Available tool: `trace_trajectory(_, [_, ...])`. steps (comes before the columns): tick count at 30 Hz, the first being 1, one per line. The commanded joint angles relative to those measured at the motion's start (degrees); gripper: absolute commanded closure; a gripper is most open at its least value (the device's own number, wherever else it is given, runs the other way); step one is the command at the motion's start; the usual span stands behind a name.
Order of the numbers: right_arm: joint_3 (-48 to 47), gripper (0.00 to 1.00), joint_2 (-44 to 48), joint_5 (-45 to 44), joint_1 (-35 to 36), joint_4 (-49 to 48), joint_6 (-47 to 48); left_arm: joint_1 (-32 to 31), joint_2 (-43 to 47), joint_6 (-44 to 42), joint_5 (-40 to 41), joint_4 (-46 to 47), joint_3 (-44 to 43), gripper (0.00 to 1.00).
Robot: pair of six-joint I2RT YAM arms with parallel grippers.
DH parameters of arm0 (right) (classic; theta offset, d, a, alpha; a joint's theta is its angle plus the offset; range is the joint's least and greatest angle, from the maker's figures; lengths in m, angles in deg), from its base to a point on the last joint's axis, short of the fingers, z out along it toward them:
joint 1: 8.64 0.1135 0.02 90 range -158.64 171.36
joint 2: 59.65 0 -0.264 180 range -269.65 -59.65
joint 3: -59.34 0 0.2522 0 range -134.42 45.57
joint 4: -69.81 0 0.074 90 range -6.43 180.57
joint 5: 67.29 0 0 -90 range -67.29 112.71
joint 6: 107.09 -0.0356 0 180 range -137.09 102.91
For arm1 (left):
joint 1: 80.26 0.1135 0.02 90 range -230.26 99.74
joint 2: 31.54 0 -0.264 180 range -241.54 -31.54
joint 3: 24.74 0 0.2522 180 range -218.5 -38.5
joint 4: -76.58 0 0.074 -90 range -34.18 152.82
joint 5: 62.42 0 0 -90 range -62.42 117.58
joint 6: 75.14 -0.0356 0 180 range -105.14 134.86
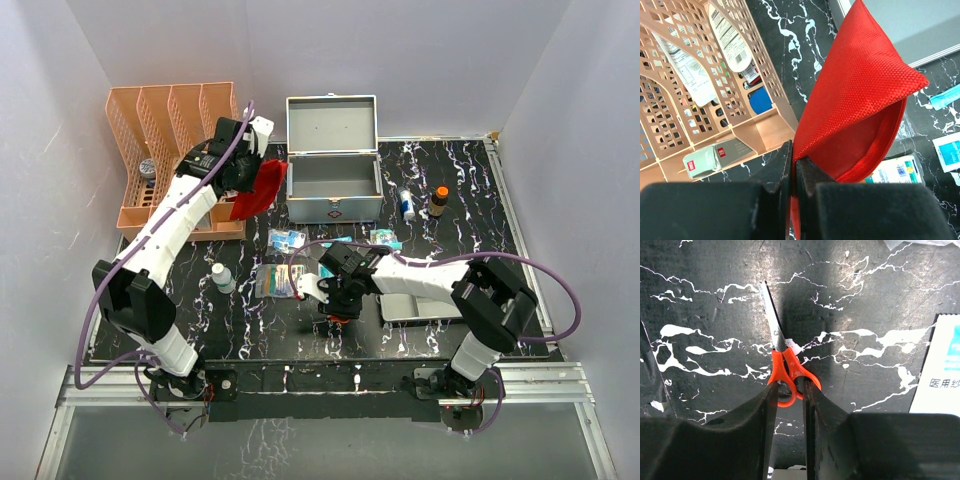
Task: Organize the medicine kit
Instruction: Pick up the scissors from the corner of the board.
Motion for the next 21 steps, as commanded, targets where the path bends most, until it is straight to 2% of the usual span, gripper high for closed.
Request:
trace_trajectory(1, [2.66, 0.72, -1.76, -1.91, -0.16, -3.03, 1.12, 0.67, 4.24, 0.63, -1.26, 1.03, 0.91, 1.0])
trace_trajectory(6, [4.15, 0.7, -1.38, -2.98, -0.16, -2.68, 1.62, 0.99, 4.53, 0.69, -2.14, 1.51, 1.58, 1.0])
trace_trajectory(14, [4.38, 0.77, -2.4, -4.33, -0.07, -2.31, 1.76, 1.29, 4.5, 0.27, -3.02, 2.52, 2.27, 1.0])
trace_trajectory(18, [4.51, 0.85, -3.04, -4.42, -0.02, -2.31, 2.13, 1.47, 4.51, 0.04, -3.53, 2.69, 2.36, 1.0])
trace_trajectory(21, [4.92, 0.82, -3.57, -4.62, 0.7, -2.18, 2.11, 1.59, 4.54, -0.04, -3.87, 2.83, 2.55, 1.0])
